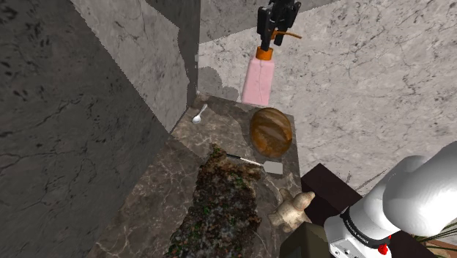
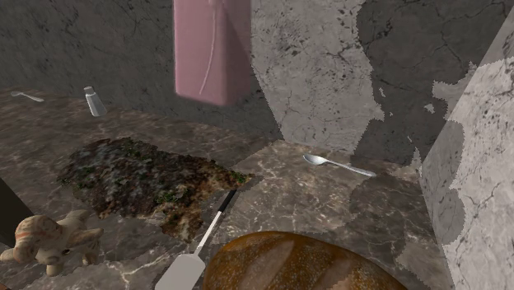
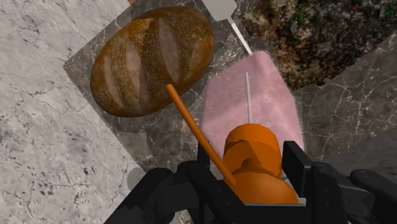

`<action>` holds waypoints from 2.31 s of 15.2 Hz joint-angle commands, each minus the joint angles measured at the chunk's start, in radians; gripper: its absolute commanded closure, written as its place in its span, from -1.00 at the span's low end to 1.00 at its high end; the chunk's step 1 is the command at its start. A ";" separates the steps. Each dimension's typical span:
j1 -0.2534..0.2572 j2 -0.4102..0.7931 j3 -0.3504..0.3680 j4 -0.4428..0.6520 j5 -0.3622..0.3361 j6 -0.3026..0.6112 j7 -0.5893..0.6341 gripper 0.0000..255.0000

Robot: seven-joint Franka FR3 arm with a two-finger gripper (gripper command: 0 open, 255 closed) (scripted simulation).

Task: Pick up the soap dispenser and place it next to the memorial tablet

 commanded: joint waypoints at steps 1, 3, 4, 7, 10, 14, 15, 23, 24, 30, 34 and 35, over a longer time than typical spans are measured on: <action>0.018 -0.037 0.022 -0.033 0.012 -0.008 0.041 1.00; 0.035 -0.068 0.045 -0.061 0.025 -0.015 0.080 1.00; 0.043 -0.083 0.057 -0.073 0.032 -0.018 0.101 1.00; 0.068 -0.120 0.095 -0.102 0.053 -0.032 0.163 1.00; 0.093 -0.149 0.136 -0.119 0.075 -0.046 0.228 1.00; 0.125 -0.172 0.196 -0.125 0.103 -0.067 0.321 1.00; 0.133 -0.175 0.213 -0.123 0.110 -0.073 0.345 1.00; 0.189 -0.154 0.362 -0.068 0.151 -0.114 0.557 1.00; 0.195 -0.145 0.384 -0.056 0.154 -0.119 0.586 1.00; 0.232 -0.052 0.537 0.046 0.138 -0.150 0.783 1.00; 0.271 0.066 0.667 0.145 0.077 -0.175 0.946 1.00; 0.288 0.106 0.702 0.175 0.050 -0.184 0.993 1.00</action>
